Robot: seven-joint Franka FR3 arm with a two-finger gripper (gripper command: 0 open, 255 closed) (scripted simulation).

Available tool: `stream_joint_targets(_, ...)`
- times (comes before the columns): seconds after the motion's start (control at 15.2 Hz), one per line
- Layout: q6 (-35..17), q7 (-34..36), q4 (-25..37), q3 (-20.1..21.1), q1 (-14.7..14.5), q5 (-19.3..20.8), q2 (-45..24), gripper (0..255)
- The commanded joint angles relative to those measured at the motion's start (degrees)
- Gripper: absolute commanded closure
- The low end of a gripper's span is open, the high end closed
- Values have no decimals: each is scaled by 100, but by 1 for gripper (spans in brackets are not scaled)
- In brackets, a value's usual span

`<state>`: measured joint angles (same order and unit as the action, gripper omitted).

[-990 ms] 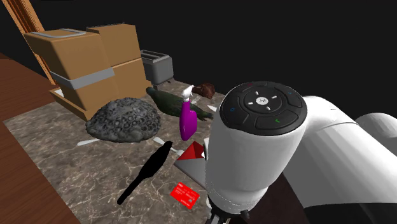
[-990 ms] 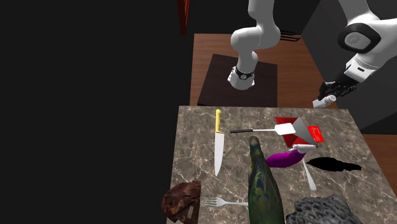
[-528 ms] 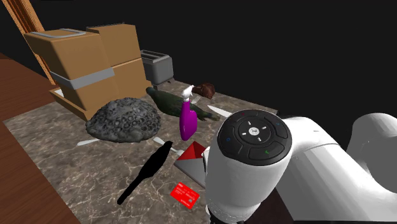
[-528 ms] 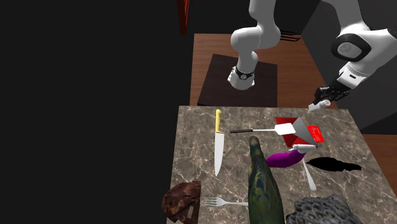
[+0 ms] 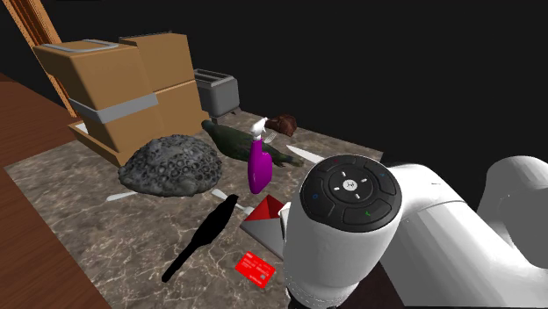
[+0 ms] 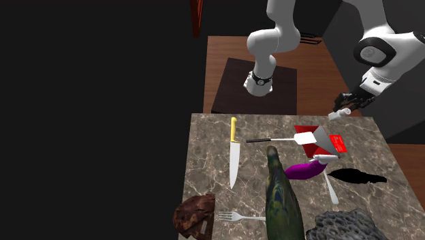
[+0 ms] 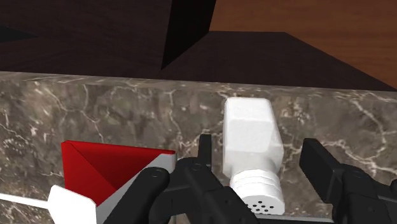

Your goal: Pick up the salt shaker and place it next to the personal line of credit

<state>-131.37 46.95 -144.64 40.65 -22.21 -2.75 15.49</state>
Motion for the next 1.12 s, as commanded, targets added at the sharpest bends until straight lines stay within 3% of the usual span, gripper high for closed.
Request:
stream_joint_targets(0.0,-1,0,0,0,0,0,0,0)
stream_joint_targets(0.26,0,0,0,0,0,0,0,0)
stream_joint_targets(0.53,828,-226,400,-199,-172,-275,493,0)
stream_joint_targets(1.06,828,-226,400,-201,-173,-275,493,0)
